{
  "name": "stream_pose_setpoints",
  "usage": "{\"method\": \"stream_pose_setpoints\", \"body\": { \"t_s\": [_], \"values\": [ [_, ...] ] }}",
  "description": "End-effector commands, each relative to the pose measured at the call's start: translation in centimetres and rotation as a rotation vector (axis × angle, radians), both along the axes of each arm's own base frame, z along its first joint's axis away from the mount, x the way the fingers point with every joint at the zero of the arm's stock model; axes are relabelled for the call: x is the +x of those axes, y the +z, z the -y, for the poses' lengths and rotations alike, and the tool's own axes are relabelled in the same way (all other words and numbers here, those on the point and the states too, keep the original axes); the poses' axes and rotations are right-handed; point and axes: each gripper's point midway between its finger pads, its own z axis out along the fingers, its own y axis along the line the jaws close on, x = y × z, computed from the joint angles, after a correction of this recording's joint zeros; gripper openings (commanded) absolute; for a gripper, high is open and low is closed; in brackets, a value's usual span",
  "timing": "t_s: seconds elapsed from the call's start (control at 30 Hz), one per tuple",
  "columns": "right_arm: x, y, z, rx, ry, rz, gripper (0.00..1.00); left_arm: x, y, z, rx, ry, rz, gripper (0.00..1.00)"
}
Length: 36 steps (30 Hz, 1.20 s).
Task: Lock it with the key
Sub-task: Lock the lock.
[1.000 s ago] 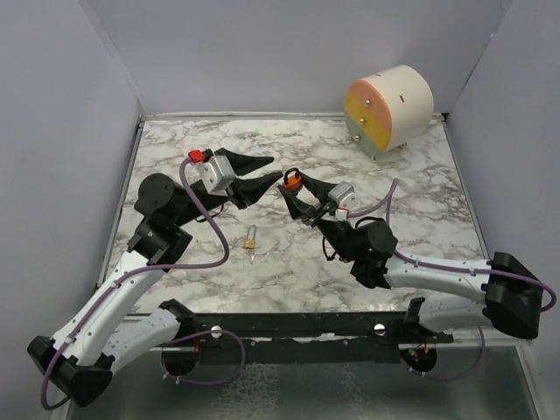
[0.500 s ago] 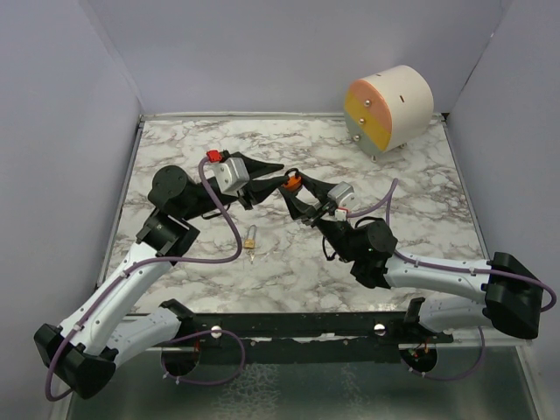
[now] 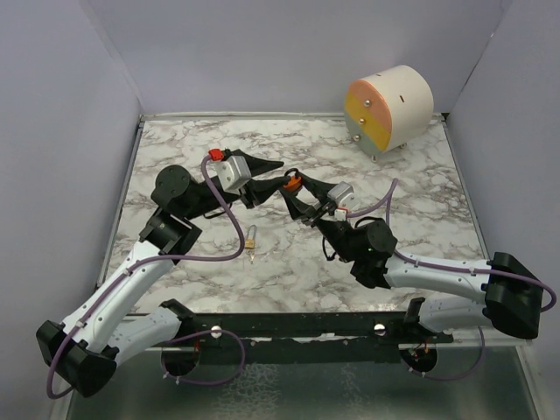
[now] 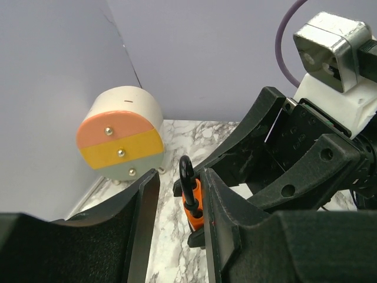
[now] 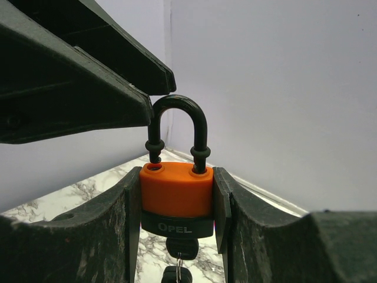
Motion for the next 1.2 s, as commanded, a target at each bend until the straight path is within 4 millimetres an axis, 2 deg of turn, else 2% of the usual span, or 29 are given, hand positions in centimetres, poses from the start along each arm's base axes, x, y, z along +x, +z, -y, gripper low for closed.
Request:
{"method": "stream_pose_setpoints", "body": {
  "t_s": [0.0, 0.23, 0.63, 0.83, 1.17],
  "values": [
    [-0.4, 2.2, 0.6, 0.052, -0.009, 0.039, 0.01, 0.5, 0.5, 0.1, -0.03, 0.011, -0.006, 0.37],
    [-0.3, 2.2, 0.6, 0.051, -0.012, 0.041, 0.01, 0.5, 0.3, 0.4, -0.033, -0.003, -0.022, 0.33],
    [-0.7, 3.1, 1.4, 0.077, -0.037, 0.113, 0.01, 0.2, -0.1, 1.5, -0.024, -0.076, -0.08, 0.0],
    [-0.6, 3.9, 2.2, 0.107, -0.076, 0.16, 0.01, -0.3, 0.1, 1.8, -0.034, -0.106, -0.115, 0.0],
    [-1.0, 6.0, 3.4, 0.18, -0.111, 0.228, 0.01, -1.0, -1.1, 2.8, -0.017, -0.143, -0.141, 0.0]
  ]
}}
